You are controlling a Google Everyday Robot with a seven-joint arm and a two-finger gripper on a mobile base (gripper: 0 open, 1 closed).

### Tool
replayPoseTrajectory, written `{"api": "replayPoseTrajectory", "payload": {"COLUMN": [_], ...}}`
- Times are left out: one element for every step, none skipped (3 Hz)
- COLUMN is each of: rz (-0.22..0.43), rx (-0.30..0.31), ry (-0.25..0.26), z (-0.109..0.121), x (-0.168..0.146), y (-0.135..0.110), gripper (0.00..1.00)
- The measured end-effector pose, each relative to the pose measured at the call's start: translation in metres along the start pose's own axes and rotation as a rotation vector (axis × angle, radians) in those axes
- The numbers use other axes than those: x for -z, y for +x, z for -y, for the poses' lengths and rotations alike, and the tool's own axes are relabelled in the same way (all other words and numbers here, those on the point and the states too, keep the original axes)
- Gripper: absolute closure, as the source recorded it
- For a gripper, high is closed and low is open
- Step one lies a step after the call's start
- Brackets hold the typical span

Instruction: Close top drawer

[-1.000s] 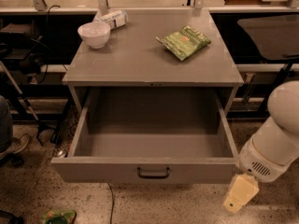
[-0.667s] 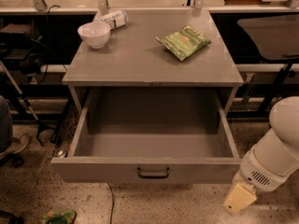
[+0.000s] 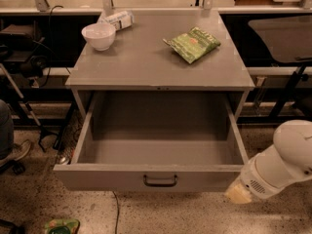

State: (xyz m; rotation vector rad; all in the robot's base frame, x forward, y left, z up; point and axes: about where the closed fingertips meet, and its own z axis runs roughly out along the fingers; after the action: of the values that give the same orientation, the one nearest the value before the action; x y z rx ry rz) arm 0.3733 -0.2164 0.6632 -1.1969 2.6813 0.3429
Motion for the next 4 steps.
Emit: {"api": "replayPoseTrajectory", "payload": {"rz": [0.118, 0.118, 0.153, 0.241], "rx": [0.009, 0.009, 0.027, 0.076], "ry": [0.065, 0.065, 0.09, 0.151], "z": [0.025, 0.025, 0.037, 0.073], "x": [-0.016, -0.016, -0.013, -0.005], "y": [-0.033, -0.033, -0.047, -0.087], "gripper": [1.0, 1.0, 1.0, 1.0]}}
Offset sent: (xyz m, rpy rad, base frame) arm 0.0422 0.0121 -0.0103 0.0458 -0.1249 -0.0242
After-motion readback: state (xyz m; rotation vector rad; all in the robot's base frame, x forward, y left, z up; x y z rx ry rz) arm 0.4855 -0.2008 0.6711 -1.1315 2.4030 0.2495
